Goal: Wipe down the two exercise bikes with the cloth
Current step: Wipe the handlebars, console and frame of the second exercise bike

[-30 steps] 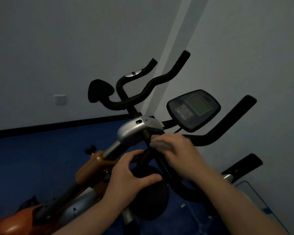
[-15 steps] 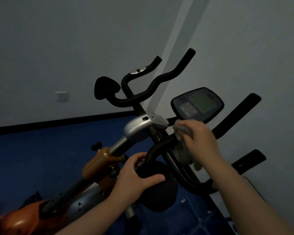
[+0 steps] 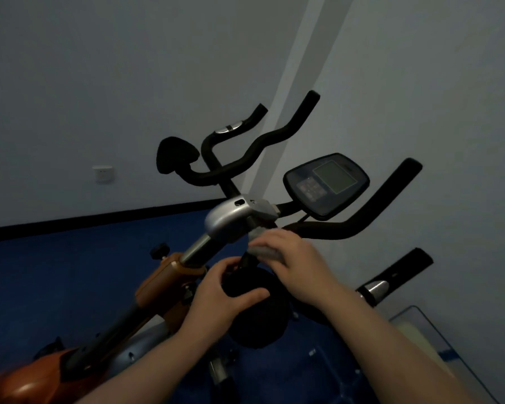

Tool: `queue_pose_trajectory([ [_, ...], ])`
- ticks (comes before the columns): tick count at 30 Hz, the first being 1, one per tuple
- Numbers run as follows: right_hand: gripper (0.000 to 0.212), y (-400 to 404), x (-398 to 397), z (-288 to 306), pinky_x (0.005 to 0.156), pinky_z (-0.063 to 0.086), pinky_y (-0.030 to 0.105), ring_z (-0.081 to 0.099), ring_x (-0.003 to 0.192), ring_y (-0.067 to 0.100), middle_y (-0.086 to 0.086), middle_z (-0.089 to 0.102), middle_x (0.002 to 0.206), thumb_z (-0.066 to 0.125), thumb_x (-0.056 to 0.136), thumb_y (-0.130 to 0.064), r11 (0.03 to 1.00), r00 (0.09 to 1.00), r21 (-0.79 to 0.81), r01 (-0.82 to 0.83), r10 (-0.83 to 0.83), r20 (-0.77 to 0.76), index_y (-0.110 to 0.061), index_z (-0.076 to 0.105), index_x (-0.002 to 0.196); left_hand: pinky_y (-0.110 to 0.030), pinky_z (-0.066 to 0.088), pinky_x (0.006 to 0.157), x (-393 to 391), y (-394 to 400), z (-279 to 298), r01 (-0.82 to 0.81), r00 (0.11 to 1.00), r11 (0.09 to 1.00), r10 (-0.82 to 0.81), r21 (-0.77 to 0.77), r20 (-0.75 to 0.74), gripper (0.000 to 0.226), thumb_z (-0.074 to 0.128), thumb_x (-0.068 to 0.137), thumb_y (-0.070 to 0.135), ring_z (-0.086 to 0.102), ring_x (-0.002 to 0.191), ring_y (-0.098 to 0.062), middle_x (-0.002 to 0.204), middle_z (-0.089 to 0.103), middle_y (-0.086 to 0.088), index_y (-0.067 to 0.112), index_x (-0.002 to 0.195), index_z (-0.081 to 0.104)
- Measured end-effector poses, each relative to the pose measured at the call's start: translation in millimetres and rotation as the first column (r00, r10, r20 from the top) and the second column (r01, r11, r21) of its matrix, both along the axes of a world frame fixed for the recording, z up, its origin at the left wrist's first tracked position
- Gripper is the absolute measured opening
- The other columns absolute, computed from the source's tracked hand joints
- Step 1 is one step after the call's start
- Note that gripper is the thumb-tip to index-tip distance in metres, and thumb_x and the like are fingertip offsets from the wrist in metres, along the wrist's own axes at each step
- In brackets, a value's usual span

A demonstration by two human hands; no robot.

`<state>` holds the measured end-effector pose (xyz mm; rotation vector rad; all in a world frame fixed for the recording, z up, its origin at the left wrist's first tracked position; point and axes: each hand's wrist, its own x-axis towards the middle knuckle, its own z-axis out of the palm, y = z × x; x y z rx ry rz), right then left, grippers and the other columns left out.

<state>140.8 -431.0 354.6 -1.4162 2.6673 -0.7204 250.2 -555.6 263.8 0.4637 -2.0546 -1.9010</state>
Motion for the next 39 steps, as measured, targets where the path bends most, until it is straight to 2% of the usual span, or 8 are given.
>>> queue_pose_trajectory([
  [7, 0.008, 59, -18, 47, 0.072, 0.048, 0.018, 0.063, 0.087, 0.000, -0.016, 0.068, 0.091, 0.060, 0.093, -0.031, 0.947, 0.945, -0.227, 0.228, -0.158, 0.287, -0.038, 0.064, 0.095, -0.031, 0.041, 0.098, 1, 13, 18, -0.180, 0.981, 0.922, 0.144, -0.343, -0.128, 0.032, 0.042, 0.091, 0.061, 0.046, 0.113, 0.006, 0.116, 0.049, 0.028, 0.045, 0.119, 0.046],
  [12, 0.010, 71, 18, 10, 0.073, 0.036, 0.031, 0.053, 0.089, 0.008, -0.017, 0.050, 0.089, 0.047, 0.096, -0.041, 0.939, 0.941, 0.154, 0.306, -0.323, 0.097, -0.039, 0.037, 0.099, -0.025, 0.028, 0.083, -9, 39, 33, -0.387, 0.918, 0.749, 0.366, -0.538, -0.151, 0.017, 0.045, 0.097, 0.033, 0.045, 0.103, -0.007, 0.106, 0.054, 0.014, 0.031, 0.106, 0.060],
  [15, 0.010, 78, 43, -12, 0.093, 0.024, 0.028, 0.050, 0.089, 0.003, -0.018, 0.052, 0.086, 0.039, 0.096, -0.041, 0.955, 0.957, 0.145, 0.257, -0.231, -0.176, -0.044, 0.032, 0.102, -0.025, 0.029, 0.081, -7, 41, 32, -0.393, 0.913, 0.753, 0.387, -0.528, -0.128, 0.020, 0.045, 0.095, 0.034, 0.044, 0.099, -0.006, 0.102, 0.053, 0.014, 0.029, 0.101, 0.063],
  [20, 0.018, 59, 35, -15, 0.064, 0.030, 0.031, 0.062, 0.085, 0.018, -0.007, 0.064, 0.093, 0.042, 0.099, -0.044, 0.949, 0.956, 0.140, 0.281, -0.265, -0.124, -0.029, 0.040, 0.110, -0.025, 0.032, 0.077, -9, 41, 30, -0.411, 0.907, 0.740, 0.389, -0.532, -0.161, 0.017, 0.045, 0.095, 0.034, 0.043, 0.090, -0.003, 0.094, 0.052, 0.014, 0.029, 0.093, 0.061],
  [24, 0.032, 26, 16, -15, 0.068, 0.036, 0.033, 0.060, 0.101, 0.030, 0.009, 0.065, 0.113, 0.037, 0.102, -0.042, 0.921, 0.942, 0.205, 0.331, -0.334, -0.022, -0.017, 0.043, 0.120, -0.026, 0.032, 0.077, -10, 40, 28, -0.420, 0.904, 0.732, 0.390, -0.537, -0.174, 0.013, 0.049, 0.095, 0.030, 0.042, 0.088, -0.004, 0.093, 0.052, 0.012, 0.026, 0.089, 0.061],
  [30, 0.037, 51, 22, -24, 0.060, 0.030, 0.032, 0.063, 0.089, 0.026, 0.005, 0.067, 0.100, 0.033, 0.099, -0.053, 0.900, 0.944, 0.290, 0.326, -0.291, -0.156, -0.019, 0.046, 0.108, -0.025, 0.034, 0.076, -10, 40, 29, -0.430, 0.902, 0.740, 0.379, -0.516, -0.208, 0.017, 0.048, 0.094, 0.031, 0.043, 0.086, -0.002, 0.091, 0.052, 0.012, 0.024, 0.087, 0.062],
  [35, 0.040, 15, 3, -19, 0.069, 0.035, 0.033, 0.058, 0.101, 0.030, 0.014, 0.061, 0.116, 0.032, 0.101, -0.049, 0.919, 0.924, 0.247, 0.307, -0.350, 0.154, -0.014, 0.040, 0.121, -0.032, 0.041, 0.079, -10, 39, 30, -0.424, 0.905, 0.749, 0.370, -0.509, -0.210, 0.014, 0.052, 0.095, 0.026, 0.048, 0.086, -0.008, 0.090, 0.053, 0.009, 0.023, 0.084, 0.062],
  [39, 0.040, 45, 15, -28, 0.061, 0.034, 0.033, 0.061, 0.089, 0.028, 0.008, 0.062, 0.107, 0.034, 0.100, -0.048, 0.923, 0.975, 0.314, 0.223, -0.211, -0.074, -0.018, 0.034, 0.126, -0.031, 0.042, 0.080, -11, 38, 29, -0.422, 0.906, 0.758, 0.365, -0.498, -0.212, 0.015, 0.051, 0.094, 0.028, 0.048, 0.086, -0.006, 0.088, 0.052, 0.012, 0.026, 0.082, 0.059],
])
